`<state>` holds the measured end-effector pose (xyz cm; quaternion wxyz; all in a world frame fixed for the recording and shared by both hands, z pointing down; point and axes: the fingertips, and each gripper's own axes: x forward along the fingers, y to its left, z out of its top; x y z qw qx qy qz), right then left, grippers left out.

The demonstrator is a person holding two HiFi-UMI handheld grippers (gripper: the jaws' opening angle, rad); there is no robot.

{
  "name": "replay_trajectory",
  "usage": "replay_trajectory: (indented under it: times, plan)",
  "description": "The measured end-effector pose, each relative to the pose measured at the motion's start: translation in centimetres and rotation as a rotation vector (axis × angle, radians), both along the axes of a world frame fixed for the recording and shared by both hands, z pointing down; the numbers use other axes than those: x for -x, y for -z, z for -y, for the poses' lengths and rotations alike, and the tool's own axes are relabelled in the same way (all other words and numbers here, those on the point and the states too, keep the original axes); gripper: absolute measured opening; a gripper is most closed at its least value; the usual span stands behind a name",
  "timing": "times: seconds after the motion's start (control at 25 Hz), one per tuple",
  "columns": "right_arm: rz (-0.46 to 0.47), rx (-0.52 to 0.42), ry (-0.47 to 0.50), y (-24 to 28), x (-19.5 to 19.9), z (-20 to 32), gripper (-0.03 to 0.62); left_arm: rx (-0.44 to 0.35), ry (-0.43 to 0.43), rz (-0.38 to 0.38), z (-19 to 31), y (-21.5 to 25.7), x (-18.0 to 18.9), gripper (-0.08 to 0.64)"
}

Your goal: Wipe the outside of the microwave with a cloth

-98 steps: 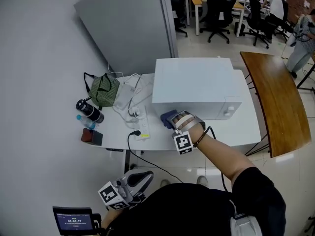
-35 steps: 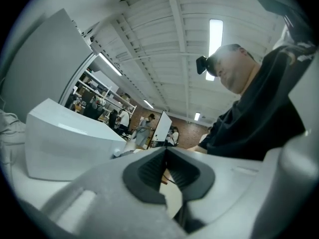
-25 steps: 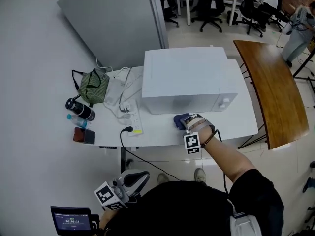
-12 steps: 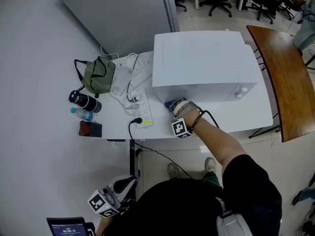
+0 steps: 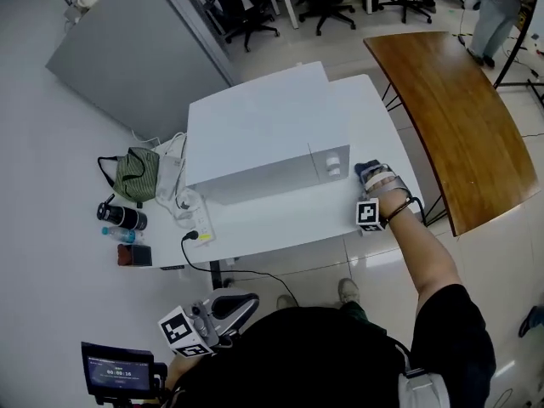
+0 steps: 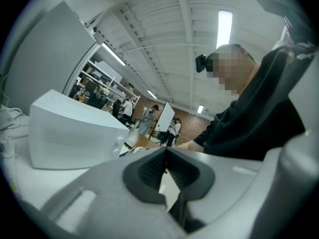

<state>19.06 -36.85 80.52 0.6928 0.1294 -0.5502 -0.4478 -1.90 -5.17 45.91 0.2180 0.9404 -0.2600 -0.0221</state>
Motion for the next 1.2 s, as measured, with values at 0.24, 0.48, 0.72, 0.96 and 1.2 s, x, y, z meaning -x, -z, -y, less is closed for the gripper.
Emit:
replay_trajectory:
  times: [0.24, 0.48, 0.72, 0.96, 1.2]
  plan:
    - [0.275, 0.018, -0.147, 5.9, -7.3, -0.2, 0.126, -0.033, -0.001, 0.018, 1.0, 1.3, -4.6, 0.005]
    - [1.102, 0.666, -0.189, 11.4, 3.6, -15.0, 0.126, -0.135, 0.099, -0.014, 0.8, 4.1, -4.6, 0.005]
    - [1.727, 1.479, -0.216, 19.6, 11.8, -25.1, 0.126, -0.182, 0.194, -0.053, -1.4, 4.8, -2.3, 0.005]
    - [1.770, 1.544, -0.044, 26.3, 14.8, -27.8, 0.130, -0.238, 0.222, -0.090, -4.4, 5.6, 2.7, 0.005]
    - [1.905, 1.341, 0.001, 33.2, 18.6, -33.6, 0.138, -0.254, 0.145, -0.129, -11.1, 5.0, 9.4, 0.004]
